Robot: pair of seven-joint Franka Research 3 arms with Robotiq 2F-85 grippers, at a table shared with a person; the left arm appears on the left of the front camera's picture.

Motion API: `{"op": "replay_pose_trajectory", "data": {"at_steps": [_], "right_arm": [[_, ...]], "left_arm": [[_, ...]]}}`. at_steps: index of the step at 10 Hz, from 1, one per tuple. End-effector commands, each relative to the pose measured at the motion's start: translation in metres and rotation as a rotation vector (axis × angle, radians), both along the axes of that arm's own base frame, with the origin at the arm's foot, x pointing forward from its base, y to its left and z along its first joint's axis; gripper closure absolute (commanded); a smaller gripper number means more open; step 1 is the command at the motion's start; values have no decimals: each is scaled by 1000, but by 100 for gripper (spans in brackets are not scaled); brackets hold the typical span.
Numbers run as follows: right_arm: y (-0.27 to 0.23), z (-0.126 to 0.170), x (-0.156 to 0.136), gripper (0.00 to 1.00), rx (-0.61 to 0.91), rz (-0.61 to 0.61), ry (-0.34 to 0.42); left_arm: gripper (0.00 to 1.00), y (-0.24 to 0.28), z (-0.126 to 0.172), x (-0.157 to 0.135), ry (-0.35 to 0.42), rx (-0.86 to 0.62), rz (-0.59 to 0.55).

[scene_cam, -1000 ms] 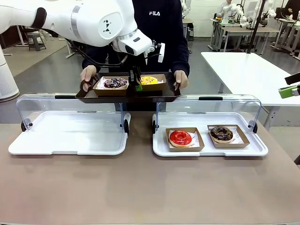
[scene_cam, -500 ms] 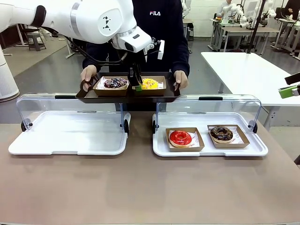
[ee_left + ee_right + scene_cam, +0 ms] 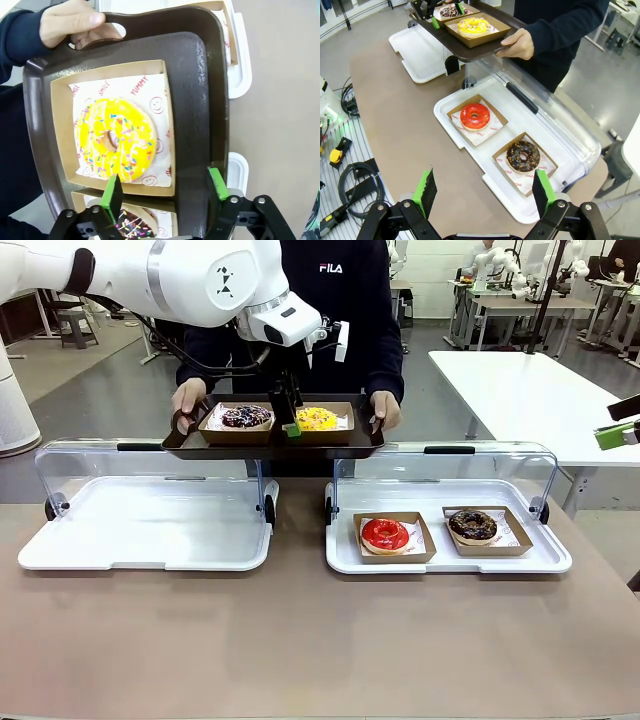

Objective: Provide the desired donut to the person.
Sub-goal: Place the picked Paper togo box onto the Handle tray extended by the person.

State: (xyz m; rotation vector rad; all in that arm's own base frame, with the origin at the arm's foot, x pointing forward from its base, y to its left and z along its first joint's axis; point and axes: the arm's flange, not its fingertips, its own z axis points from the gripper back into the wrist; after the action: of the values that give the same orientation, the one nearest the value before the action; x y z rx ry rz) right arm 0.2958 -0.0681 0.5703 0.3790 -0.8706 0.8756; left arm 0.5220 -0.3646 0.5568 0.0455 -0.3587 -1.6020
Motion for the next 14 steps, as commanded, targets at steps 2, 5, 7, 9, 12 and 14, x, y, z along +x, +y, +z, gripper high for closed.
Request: {"op": "replay_pose_trajectory", "data": {"at_steps": [2,5,7,9,12,14], "right_arm": [[1,-3,1,0,18,13,-7],[1,-3,1,0,18,13,-7],[1,-3,1,0,18,13,-7],[1,-3,1,0,18,13,-7],[1,-3,1,0,18,13,-7],[1,-3,1,0,18,13,-7]], "left_arm": [[0,4,5,2,46,-28,-35],[0,0,1,-1,30,-19,-12],[0,0,1,-1,30,-19,-12],[0,0,1,-1,30,-19,-12],[0,14,30,-23,82,-26,26],[0,82,70,-89,99,-190,144]]}}
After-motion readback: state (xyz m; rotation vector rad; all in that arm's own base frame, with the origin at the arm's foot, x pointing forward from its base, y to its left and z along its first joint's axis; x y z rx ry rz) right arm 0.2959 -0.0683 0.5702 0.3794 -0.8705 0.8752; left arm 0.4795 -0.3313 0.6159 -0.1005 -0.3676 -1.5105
